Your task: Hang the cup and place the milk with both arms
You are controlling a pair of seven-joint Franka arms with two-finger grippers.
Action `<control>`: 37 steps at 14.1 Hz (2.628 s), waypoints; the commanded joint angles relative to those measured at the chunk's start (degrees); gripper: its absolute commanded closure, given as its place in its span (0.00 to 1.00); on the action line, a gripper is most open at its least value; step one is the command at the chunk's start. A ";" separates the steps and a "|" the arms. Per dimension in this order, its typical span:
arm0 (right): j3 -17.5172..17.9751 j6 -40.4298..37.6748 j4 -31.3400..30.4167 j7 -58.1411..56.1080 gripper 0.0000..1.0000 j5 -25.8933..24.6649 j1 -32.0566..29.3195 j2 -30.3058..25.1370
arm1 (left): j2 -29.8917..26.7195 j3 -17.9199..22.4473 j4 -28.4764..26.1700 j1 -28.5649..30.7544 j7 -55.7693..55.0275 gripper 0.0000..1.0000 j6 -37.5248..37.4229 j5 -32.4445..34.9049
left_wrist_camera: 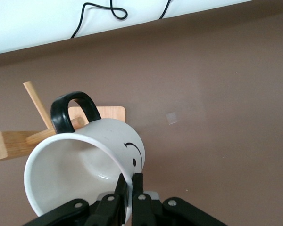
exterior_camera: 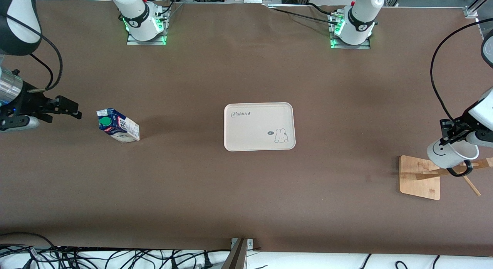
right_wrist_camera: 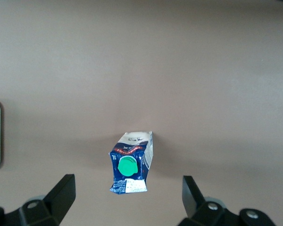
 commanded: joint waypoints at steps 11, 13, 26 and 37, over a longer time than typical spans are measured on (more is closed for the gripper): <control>0.71 -12.16 7.46 -0.73 0.00 -2.56 -1.11 -2.50 | 1.41 0.09 2.16 -0.95 6.26 0.00 -1.52 0.51; 0.80 -13.74 8.17 -0.65 0.00 -4.68 -0.94 -2.15 | -1.75 -0.44 2.16 -3.76 5.57 0.00 -7.37 0.60; -10.45 -14.00 8.00 -1.00 0.00 -4.95 9.61 -1.70 | -10.47 -14.68 -1.00 7.57 -2.16 0.00 -23.05 4.55; -8.96 -18.30 9.93 -0.56 0.00 -6.18 9.26 -1.27 | -9.94 -14.59 -0.21 7.57 -12.55 0.00 -24.46 -0.02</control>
